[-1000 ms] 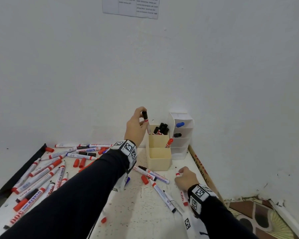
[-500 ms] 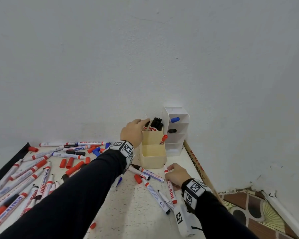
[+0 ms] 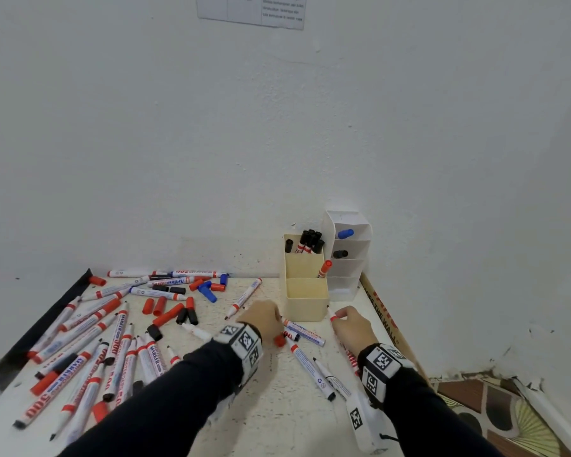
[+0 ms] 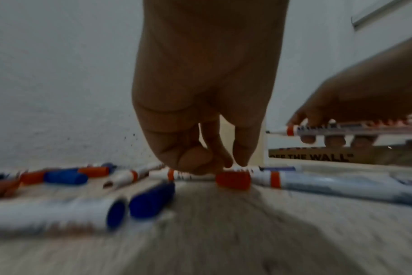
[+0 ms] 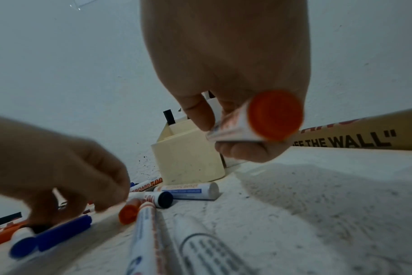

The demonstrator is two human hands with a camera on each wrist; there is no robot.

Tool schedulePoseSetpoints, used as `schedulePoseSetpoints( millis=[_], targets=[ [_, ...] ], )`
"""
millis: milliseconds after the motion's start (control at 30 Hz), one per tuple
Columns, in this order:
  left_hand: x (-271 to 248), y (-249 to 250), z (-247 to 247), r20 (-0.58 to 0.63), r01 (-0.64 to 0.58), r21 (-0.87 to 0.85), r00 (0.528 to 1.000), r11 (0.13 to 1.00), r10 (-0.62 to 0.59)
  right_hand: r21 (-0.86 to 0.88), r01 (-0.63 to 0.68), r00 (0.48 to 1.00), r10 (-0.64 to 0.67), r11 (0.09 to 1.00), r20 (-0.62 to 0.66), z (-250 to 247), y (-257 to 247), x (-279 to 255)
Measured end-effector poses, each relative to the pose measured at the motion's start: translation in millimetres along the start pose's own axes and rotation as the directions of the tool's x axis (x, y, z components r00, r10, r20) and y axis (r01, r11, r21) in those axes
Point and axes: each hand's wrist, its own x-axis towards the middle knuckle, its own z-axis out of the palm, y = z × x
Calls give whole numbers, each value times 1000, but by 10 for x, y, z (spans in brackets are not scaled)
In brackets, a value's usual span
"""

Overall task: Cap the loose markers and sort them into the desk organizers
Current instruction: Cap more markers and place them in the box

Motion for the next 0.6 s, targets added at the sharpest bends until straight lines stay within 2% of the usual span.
schedulePoseSetpoints(
  millis=[100, 267, 467, 600],
  targets=[
    [-129, -111, 171, 87, 23, 46, 996, 999, -27, 48, -4, 1000, 3, 999, 19, 36, -44, -100],
    [-171, -144, 181, 47, 62, 48, 997, 997, -64, 37, 50, 994, -53, 998, 91, 64, -99, -242],
    [-161, -61, 226, 88, 27, 100, 995, 995, -36, 22, 70, 985, -73, 997, 154, 105, -89, -288],
    [-191, -41, 287, 11, 36, -49, 999, 998, -36, -34, 160, 973, -152, 987, 175, 147, -48, -274]
  ],
)
